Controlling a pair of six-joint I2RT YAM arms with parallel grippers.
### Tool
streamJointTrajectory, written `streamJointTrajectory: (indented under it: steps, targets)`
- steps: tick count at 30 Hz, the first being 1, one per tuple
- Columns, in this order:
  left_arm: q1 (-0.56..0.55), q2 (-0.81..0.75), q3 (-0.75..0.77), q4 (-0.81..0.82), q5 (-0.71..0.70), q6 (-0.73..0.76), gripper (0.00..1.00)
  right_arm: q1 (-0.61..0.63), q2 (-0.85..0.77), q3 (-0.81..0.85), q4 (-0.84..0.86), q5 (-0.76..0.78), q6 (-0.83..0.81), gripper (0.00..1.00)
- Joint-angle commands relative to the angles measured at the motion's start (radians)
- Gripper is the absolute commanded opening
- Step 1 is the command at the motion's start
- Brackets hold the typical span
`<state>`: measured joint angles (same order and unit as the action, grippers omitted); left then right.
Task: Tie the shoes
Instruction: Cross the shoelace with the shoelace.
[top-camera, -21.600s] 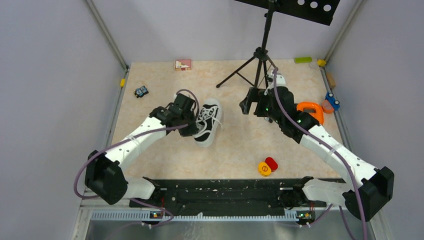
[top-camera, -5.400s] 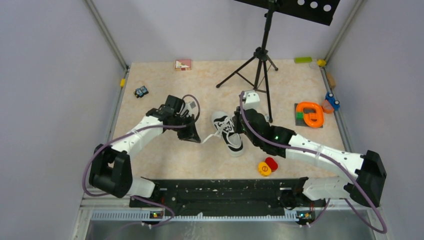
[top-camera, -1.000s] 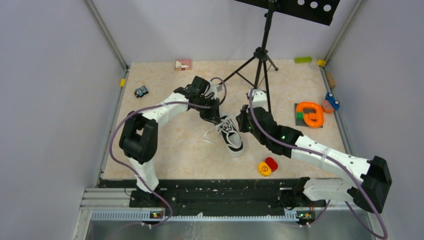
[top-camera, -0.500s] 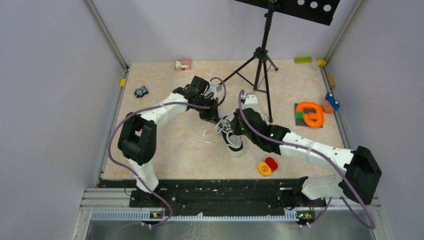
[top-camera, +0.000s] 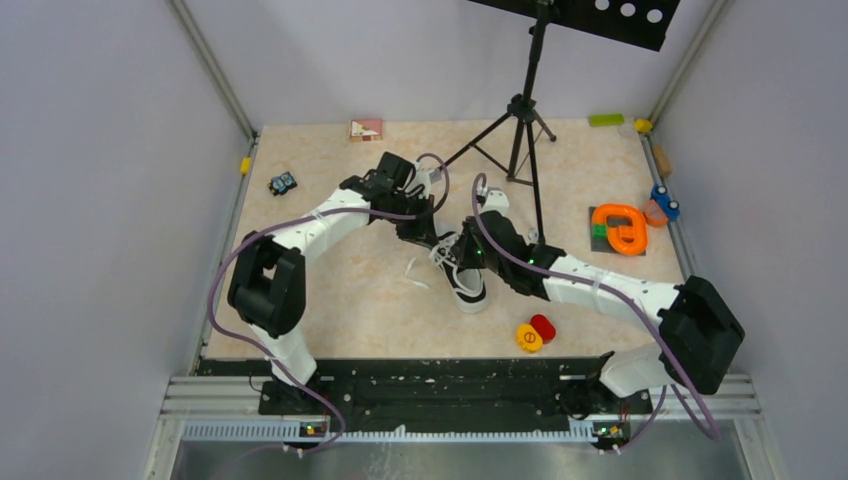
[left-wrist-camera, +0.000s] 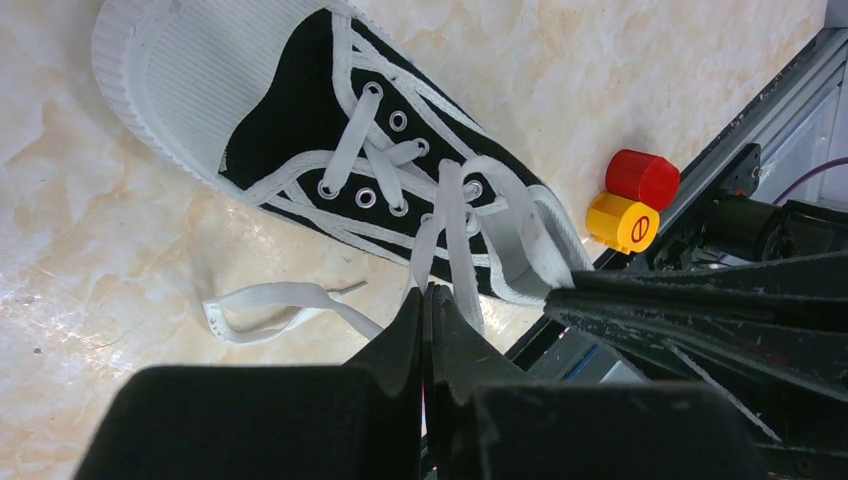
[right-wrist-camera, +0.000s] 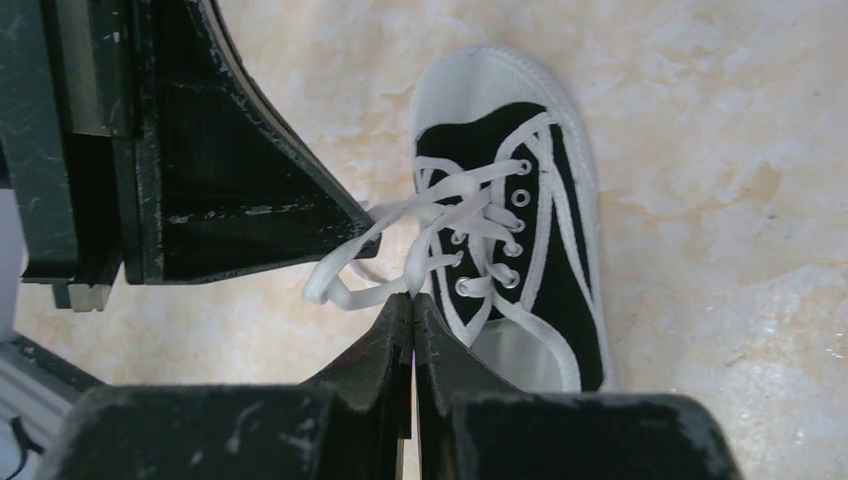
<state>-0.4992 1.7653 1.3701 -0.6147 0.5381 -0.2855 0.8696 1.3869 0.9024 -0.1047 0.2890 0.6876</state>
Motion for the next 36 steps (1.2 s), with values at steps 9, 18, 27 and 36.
streamJointTrajectory:
  steps: [9, 18, 27, 36]
  targets:
    - [0.003, -0.032, -0.011, 0.028, 0.005, -0.009, 0.0, 0.002, -0.13, -0.074, 0.001, -0.131, 0.091, 0.0]
    - [0.003, -0.031, -0.012, 0.03, 0.001, -0.012, 0.0, 0.014, -0.099, -0.083, 0.049, -0.202, 0.106, 0.0]
    - [0.002, -0.046, -0.011, 0.011, -0.007, -0.001, 0.0, -0.005, 0.015, -0.014, 0.089, -0.176, 0.067, 0.0]
    - [0.002, -0.06, -0.01, 0.006, 0.009, 0.002, 0.0, -0.043, 0.107, 0.028, 0.124, -0.152, 0.051, 0.0]
